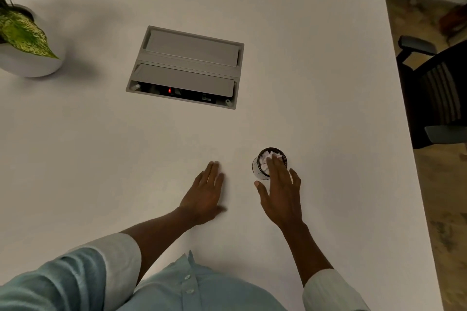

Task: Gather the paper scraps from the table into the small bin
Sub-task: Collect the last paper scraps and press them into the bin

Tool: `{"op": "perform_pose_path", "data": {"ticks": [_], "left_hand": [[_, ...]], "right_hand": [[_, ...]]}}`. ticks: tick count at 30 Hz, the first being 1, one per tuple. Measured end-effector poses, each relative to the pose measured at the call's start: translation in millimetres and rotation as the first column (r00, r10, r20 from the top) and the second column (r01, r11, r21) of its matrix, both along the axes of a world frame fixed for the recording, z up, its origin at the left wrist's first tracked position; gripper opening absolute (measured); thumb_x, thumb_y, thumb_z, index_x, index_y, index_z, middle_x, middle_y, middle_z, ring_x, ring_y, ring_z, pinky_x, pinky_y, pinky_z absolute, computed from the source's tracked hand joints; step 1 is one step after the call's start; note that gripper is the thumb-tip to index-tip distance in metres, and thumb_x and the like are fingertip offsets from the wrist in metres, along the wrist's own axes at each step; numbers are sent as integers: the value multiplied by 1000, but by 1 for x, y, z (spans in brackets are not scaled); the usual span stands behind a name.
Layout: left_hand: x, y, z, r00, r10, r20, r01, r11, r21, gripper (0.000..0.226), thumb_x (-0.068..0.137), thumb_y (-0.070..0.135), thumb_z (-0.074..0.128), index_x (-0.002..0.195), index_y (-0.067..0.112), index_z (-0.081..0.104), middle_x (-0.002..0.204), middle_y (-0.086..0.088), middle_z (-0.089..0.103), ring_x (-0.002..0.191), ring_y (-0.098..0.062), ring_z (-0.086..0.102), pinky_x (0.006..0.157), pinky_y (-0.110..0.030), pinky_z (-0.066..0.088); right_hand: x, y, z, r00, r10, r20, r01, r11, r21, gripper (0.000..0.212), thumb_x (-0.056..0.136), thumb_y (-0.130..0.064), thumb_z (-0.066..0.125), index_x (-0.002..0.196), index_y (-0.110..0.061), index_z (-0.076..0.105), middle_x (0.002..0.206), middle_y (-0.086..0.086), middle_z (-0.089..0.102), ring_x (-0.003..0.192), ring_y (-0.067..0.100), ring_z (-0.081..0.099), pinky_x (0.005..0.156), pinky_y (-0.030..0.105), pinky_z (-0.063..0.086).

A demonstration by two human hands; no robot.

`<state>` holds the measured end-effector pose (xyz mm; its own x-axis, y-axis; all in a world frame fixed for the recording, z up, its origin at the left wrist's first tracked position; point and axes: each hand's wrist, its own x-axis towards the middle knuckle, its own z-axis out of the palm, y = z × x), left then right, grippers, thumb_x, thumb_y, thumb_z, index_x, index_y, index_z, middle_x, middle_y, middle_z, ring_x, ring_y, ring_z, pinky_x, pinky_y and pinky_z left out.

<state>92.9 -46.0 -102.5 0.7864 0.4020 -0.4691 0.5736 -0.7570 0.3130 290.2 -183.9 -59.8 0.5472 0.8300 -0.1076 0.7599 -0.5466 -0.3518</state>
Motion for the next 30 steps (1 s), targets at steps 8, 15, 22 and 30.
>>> {"op": "perform_pose_path", "data": {"ticks": [8, 15, 22, 30], "left_hand": [[-29, -5, -14, 989, -72, -126, 69, 997, -29, 123, 94, 49, 71, 162, 6, -21, 162, -22, -44, 152, -40, -39, 132, -58, -3], [-26, 4, -11, 987, -83, -138, 69, 993, -98, 111, 97, 42, 69, 165, 7, -11, 165, -20, -39, 155, -38, -34, 133, -54, 1], [-47, 15, 2, 990, 88, -107, -93, 995, -43, 79, 101, 42, 63, 158, 2, 26, 174, -24, -5, 163, -38, -7, 131, -49, 19], [-82, 29, 37, 988, 116, -106, -106, 990, 92, 72, 104, 43, 57, 160, 6, 29, 174, -22, 7, 163, -39, -1, 132, -50, 13]], "right_hand": [[0, 5, -16, 994, 76, 83, -55, 972, -229, 78, 102, -68, 24, 164, -22, 10, 173, 0, 5, 159, 13, 9, 128, 53, 3], [1, 18, -7, 997, 30, 73, -11, 967, -254, 70, 103, -63, 32, 159, -21, 30, 168, 1, 29, 155, 15, 27, 127, 52, 5], [-16, 21, 23, 981, -7, 194, 41, 985, -170, 49, 93, -32, 64, 140, -19, 58, 152, 7, 53, 138, 28, 50, 114, 50, 35], [-45, 15, 63, 996, -59, 73, 60, 998, -14, 37, 90, -23, 70, 125, -13, 68, 141, 9, 57, 137, 33, 47, 105, 48, 48]]}}
